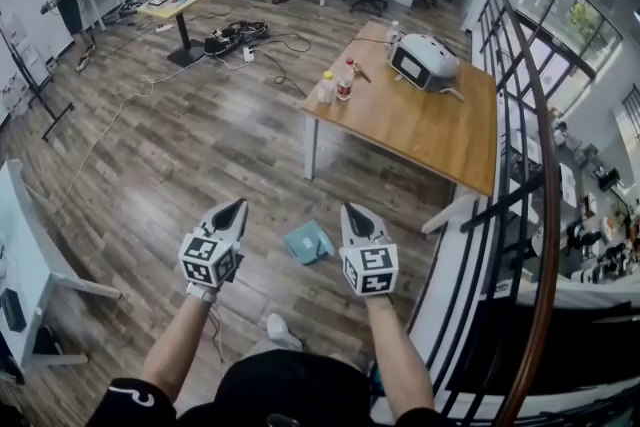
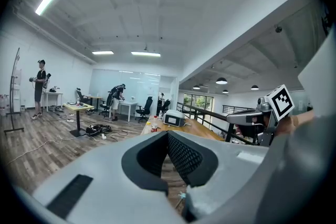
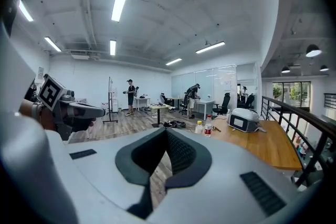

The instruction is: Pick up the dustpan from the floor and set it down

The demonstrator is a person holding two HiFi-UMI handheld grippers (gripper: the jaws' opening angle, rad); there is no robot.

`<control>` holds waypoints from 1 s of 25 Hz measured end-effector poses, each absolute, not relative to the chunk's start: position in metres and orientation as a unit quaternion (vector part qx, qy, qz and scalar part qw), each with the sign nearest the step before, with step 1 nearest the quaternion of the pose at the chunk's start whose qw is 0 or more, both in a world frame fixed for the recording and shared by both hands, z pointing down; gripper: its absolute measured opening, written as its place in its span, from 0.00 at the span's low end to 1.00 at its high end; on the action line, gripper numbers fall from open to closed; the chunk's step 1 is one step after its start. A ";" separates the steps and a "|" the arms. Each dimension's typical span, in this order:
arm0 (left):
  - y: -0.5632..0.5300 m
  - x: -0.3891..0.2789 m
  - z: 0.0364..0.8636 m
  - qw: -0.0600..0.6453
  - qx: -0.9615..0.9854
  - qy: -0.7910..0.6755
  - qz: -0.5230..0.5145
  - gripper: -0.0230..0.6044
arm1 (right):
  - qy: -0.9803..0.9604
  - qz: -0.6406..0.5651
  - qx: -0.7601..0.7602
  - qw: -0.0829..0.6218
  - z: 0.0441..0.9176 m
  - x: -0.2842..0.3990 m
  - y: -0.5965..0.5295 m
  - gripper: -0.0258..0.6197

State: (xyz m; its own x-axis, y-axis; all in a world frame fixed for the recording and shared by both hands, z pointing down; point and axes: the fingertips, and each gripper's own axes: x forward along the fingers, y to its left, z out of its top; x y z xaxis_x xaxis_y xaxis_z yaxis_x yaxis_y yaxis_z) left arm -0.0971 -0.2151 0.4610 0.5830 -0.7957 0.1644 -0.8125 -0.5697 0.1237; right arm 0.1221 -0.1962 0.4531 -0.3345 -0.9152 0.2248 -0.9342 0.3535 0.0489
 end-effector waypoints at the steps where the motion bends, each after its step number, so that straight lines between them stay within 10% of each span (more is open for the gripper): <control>1: -0.220 -0.101 0.461 0.093 0.885 -0.453 0.045 0.03 | -0.815 0.046 0.567 0.109 0.454 0.118 -0.200 0.02; 25: -0.256 -0.114 0.471 0.101 0.883 -0.457 0.038 0.03 | -0.821 0.050 0.557 0.115 0.464 0.098 -0.240 0.02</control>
State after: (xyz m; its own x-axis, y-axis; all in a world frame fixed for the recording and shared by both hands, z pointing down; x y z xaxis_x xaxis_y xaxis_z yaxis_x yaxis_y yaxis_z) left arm -0.1145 -0.2563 0.4715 0.5796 -0.7992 0.1590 -0.8145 -0.5619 0.1447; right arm 0.0979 -0.2399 0.4637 -0.3527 -0.9031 0.2450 -0.9262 0.3742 0.0457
